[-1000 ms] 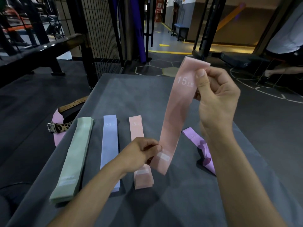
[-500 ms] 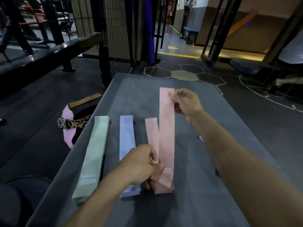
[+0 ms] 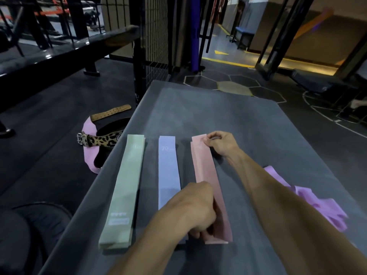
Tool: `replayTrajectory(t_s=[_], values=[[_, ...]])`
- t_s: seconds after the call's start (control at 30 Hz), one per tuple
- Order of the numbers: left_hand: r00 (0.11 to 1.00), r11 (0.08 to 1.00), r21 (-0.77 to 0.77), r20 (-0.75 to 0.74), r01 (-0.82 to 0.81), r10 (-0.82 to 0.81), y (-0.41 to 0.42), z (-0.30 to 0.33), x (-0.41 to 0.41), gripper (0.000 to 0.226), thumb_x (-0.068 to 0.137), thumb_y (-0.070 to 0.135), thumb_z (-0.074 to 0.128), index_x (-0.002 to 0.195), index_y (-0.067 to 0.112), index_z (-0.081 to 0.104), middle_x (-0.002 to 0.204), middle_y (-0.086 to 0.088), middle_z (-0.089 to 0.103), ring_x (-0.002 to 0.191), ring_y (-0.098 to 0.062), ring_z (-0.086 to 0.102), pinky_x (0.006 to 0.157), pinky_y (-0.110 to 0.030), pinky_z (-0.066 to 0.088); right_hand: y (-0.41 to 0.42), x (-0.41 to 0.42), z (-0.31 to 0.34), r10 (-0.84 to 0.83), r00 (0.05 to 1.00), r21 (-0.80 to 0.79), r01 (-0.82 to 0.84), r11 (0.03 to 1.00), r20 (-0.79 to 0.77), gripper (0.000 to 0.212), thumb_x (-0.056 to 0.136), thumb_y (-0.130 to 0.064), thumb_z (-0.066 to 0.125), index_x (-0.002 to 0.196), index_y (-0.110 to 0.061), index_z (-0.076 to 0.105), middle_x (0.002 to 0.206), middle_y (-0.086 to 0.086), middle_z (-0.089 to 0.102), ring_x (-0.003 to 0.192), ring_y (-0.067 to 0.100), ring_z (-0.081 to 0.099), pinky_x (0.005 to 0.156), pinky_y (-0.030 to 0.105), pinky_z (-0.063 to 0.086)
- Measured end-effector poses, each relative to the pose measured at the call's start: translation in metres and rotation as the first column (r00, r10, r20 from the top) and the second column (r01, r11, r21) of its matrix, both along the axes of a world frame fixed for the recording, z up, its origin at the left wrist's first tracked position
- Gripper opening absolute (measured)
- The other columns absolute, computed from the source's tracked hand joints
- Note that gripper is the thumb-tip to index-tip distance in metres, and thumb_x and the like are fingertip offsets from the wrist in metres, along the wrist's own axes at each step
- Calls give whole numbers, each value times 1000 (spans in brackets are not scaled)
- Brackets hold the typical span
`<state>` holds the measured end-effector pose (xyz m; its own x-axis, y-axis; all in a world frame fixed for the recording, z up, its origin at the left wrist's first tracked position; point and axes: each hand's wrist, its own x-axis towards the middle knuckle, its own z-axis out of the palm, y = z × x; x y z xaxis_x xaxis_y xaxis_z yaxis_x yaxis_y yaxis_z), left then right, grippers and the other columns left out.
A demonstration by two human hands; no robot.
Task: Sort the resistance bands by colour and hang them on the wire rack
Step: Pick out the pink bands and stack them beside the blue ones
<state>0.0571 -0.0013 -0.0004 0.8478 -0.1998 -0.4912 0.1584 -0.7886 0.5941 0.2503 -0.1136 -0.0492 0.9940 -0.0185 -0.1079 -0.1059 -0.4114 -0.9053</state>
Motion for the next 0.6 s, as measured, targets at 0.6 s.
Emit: replayTrajectory(t_s=[0.6], values=[[996, 978, 200, 46, 66, -76, -14, -2, -6, 26, 92, 0, 58, 118, 2, 57, 124, -16, 54, 109, -32, 59, 75, -32, 41, -1, 15, -16, 188, 970, -489, -90, 867, 154, 23, 79, -22, 77, 101, -21, 70, 97, 0, 65, 89, 18, 61, 80, 22, 45]])
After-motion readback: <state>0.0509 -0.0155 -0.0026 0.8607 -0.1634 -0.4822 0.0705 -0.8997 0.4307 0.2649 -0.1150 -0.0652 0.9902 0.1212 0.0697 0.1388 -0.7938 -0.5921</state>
